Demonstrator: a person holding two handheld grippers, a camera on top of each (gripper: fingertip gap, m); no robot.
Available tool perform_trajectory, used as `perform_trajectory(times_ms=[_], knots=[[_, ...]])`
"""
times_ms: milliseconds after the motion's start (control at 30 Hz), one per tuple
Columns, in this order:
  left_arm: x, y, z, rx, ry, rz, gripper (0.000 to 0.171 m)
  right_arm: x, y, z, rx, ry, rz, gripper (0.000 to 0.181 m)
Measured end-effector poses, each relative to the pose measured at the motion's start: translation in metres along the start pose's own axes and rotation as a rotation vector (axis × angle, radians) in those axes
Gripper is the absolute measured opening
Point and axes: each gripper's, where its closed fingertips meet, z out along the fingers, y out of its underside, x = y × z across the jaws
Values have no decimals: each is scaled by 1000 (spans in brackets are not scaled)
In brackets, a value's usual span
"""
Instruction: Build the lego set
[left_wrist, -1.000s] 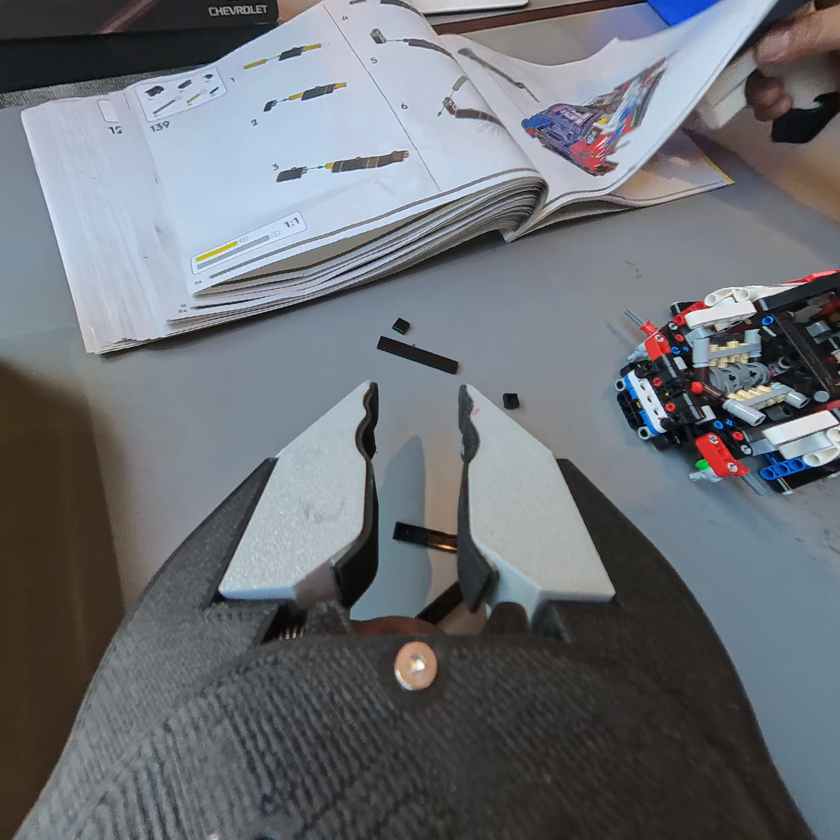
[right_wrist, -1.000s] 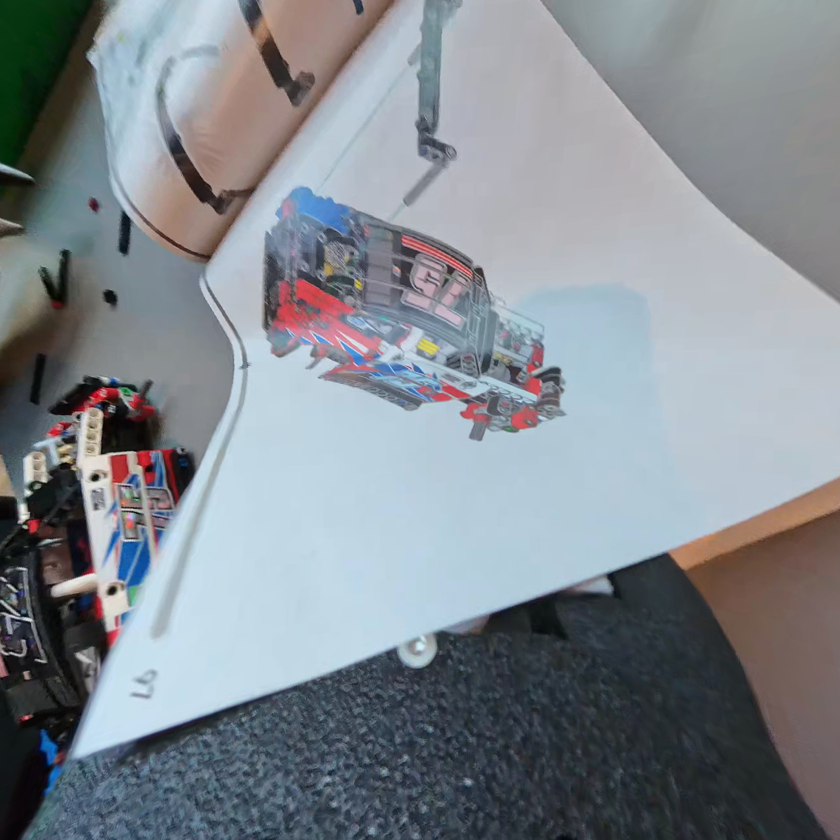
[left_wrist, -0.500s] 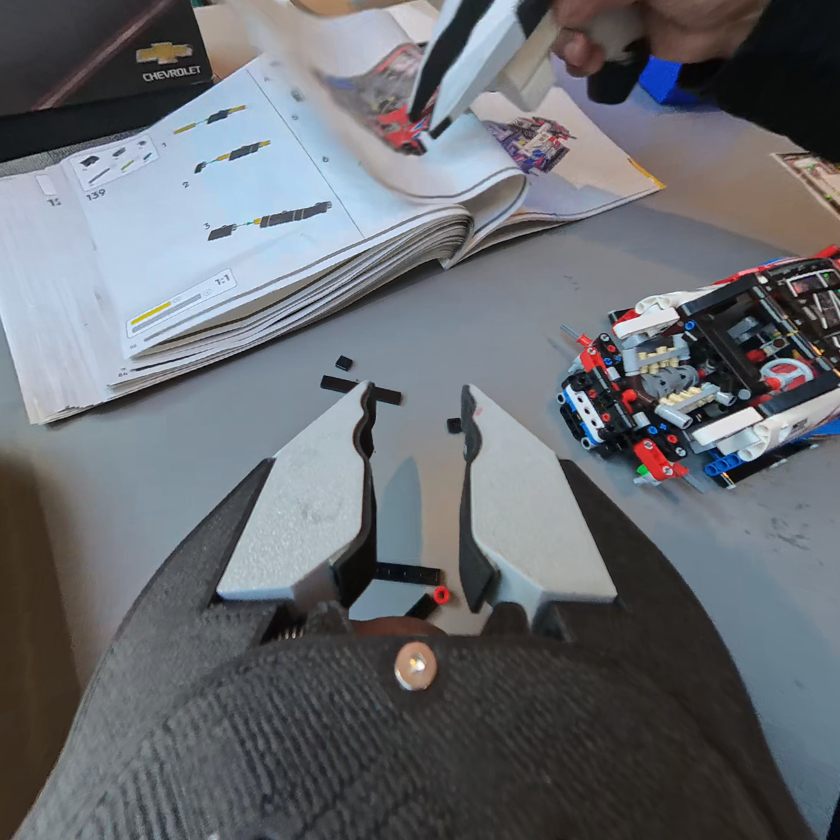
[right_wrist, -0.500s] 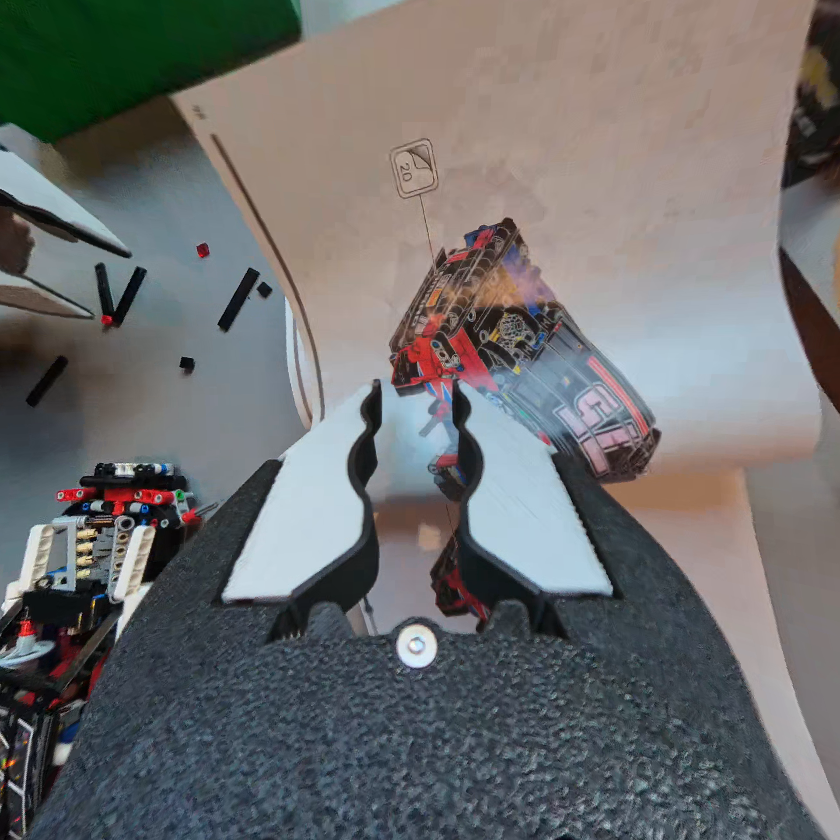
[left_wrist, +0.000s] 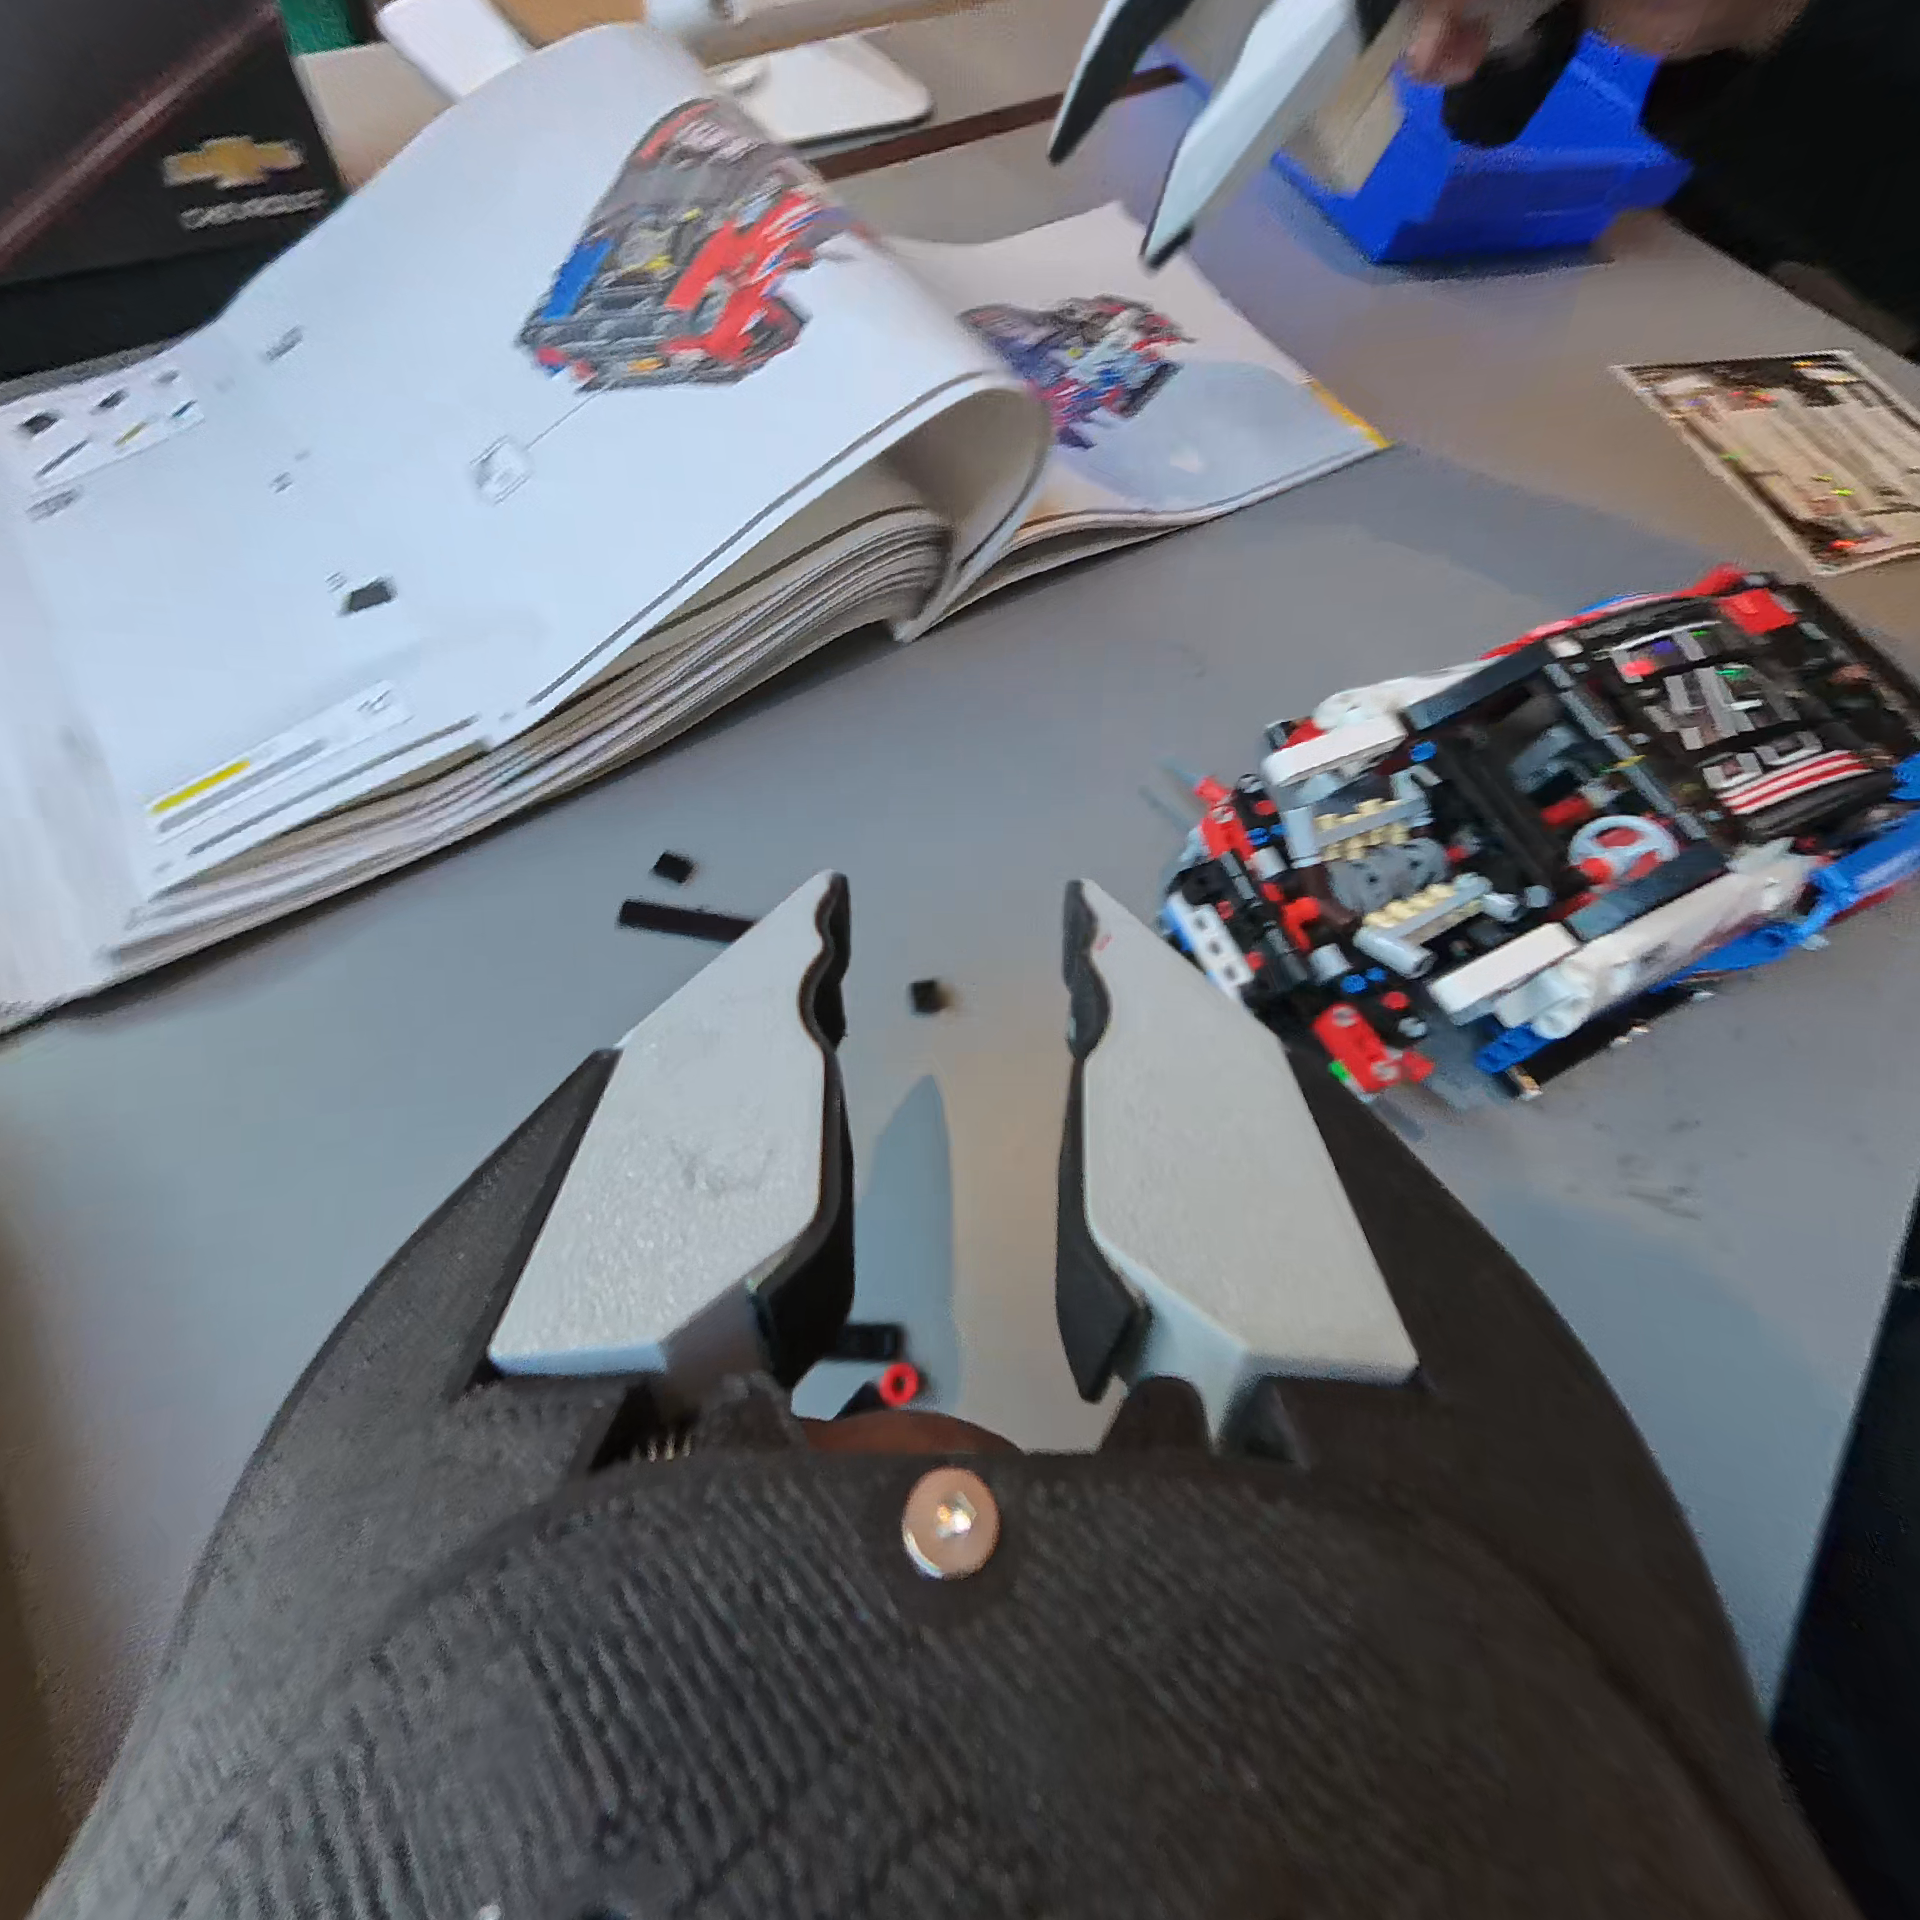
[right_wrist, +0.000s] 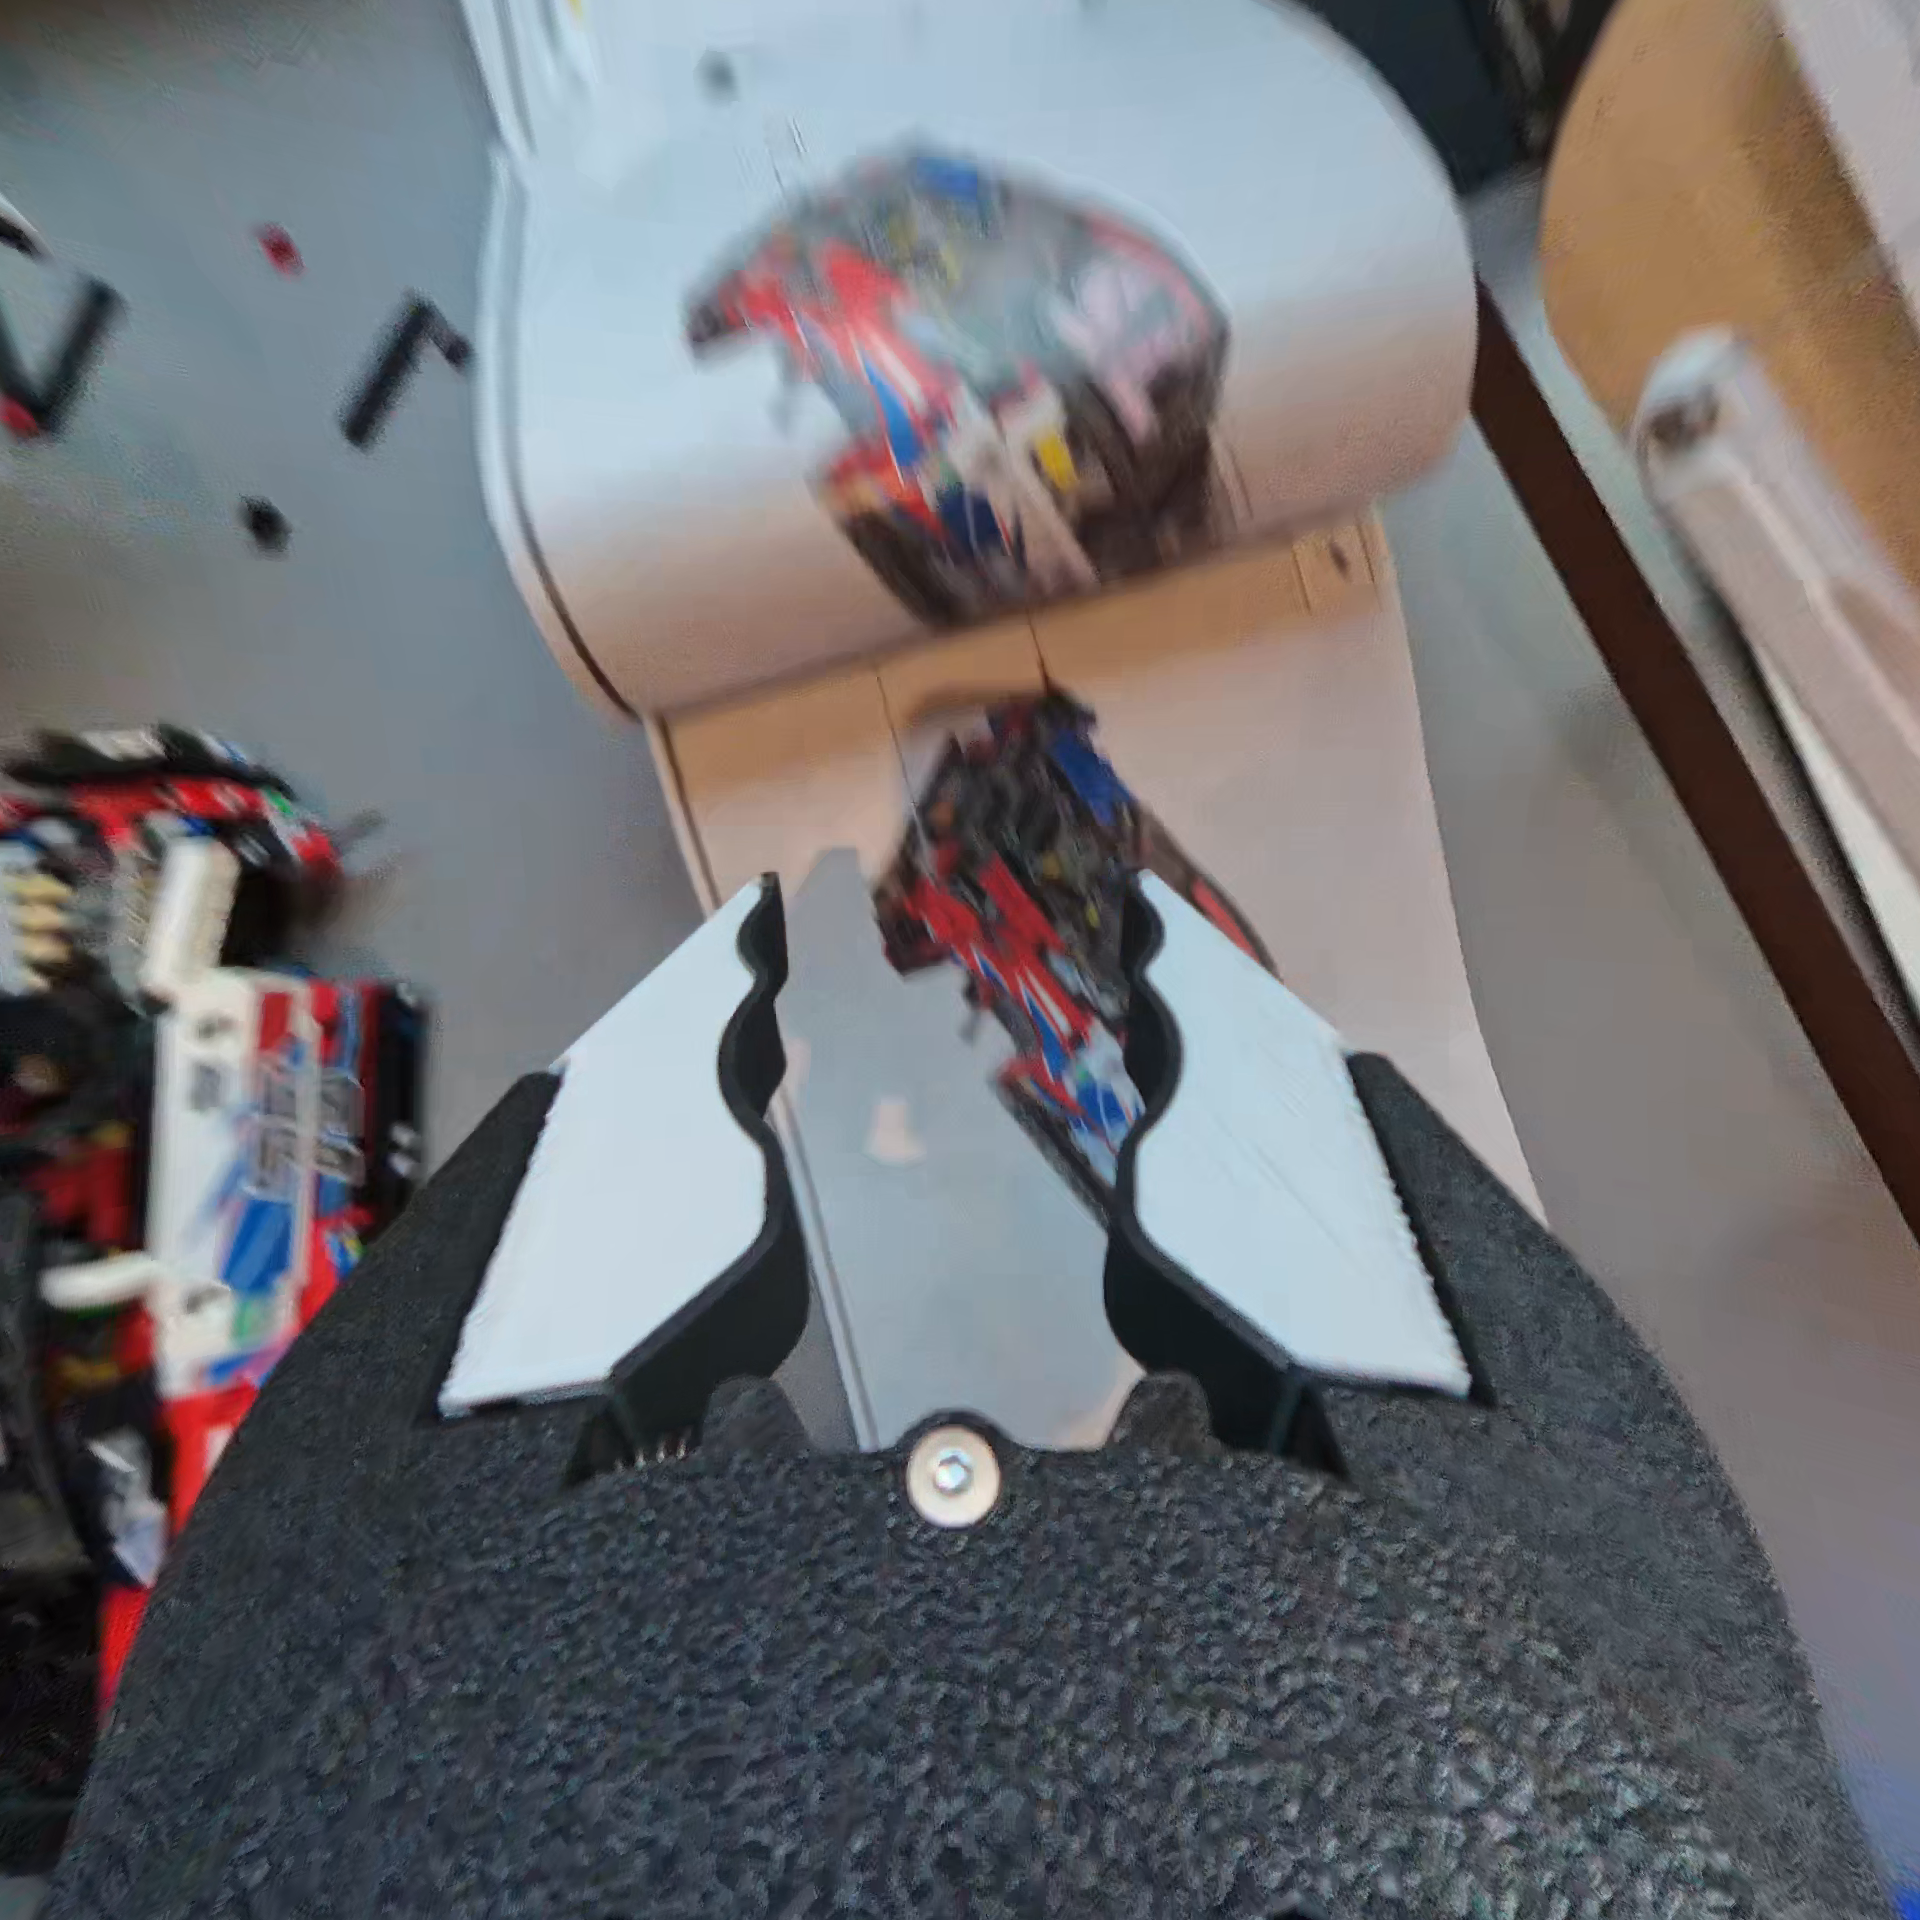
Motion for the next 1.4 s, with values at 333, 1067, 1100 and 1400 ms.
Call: perform_trajectory(times_ms=[333, 1067, 1100, 1400], knots=[[67, -100, 91, -105, 119, 379, 49, 27, 105, 11, -210, 4, -107, 67], [58, -128, 195, -308, 123, 372, 52, 11, 105, 13, -174, -67, -208, 61], [58, -128, 197, -313, 123, 374, 52, 10, 105, 13, -174, -66, -211, 58], [50, -124, 211, -365, 72, 437, 52, 11, 93, 18, -144, -61, -190, 3]])
